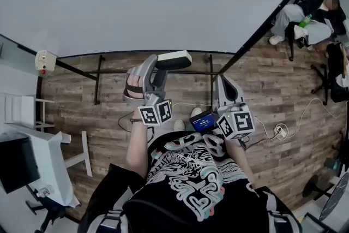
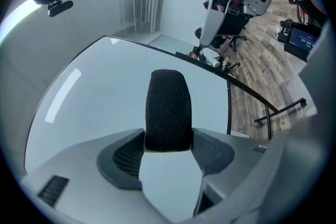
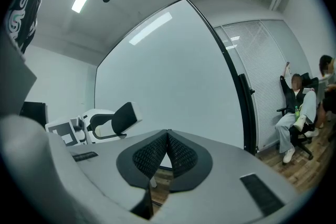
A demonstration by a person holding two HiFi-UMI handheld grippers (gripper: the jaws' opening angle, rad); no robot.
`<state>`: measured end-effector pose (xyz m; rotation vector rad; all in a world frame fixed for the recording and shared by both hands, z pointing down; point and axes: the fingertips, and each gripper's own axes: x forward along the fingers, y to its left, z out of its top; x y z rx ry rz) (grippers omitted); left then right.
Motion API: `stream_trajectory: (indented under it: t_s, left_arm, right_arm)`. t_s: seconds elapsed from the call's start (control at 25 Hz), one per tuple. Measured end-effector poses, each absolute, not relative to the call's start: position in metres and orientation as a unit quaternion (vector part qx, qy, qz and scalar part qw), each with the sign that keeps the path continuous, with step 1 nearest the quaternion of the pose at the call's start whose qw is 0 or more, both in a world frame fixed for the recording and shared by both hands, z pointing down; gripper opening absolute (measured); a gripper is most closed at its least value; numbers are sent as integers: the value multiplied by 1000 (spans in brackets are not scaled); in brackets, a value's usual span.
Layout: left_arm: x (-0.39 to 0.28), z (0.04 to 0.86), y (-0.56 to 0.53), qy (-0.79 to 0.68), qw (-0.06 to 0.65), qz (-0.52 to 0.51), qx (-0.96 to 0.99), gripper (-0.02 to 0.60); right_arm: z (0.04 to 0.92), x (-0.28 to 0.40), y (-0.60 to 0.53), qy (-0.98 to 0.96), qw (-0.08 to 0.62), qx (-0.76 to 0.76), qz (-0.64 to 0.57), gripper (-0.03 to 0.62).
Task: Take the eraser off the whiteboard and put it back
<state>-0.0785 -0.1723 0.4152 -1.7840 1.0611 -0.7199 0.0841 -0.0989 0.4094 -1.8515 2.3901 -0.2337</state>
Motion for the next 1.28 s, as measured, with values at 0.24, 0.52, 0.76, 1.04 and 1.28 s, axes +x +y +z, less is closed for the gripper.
stream_trajectory:
  t_s: [0.24, 0.52, 0.76, 1.04, 1.28]
  left_arm:
    - [-57, 408, -185, 421, 460, -289, -726, 278]
    - [-21, 412, -206, 403, 464, -288, -734, 278]
    - [-10, 410, -210, 396, 468, -283, -738, 278]
    - [7, 411, -222, 393, 469, -286, -738, 278]
    - [6, 411, -231, 400, 465, -287, -736, 278]
  right_arm:
    - [404, 103, -109, 783, 61, -615, -76, 23]
    - [408, 130, -127, 778, 64, -620, -79, 23]
    - [407, 134, -130, 776, 63, -623, -78, 23]
    - [410, 150, -141, 774, 65, -625, -82, 23]
    - [411, 154, -142, 772, 62, -628, -81, 23]
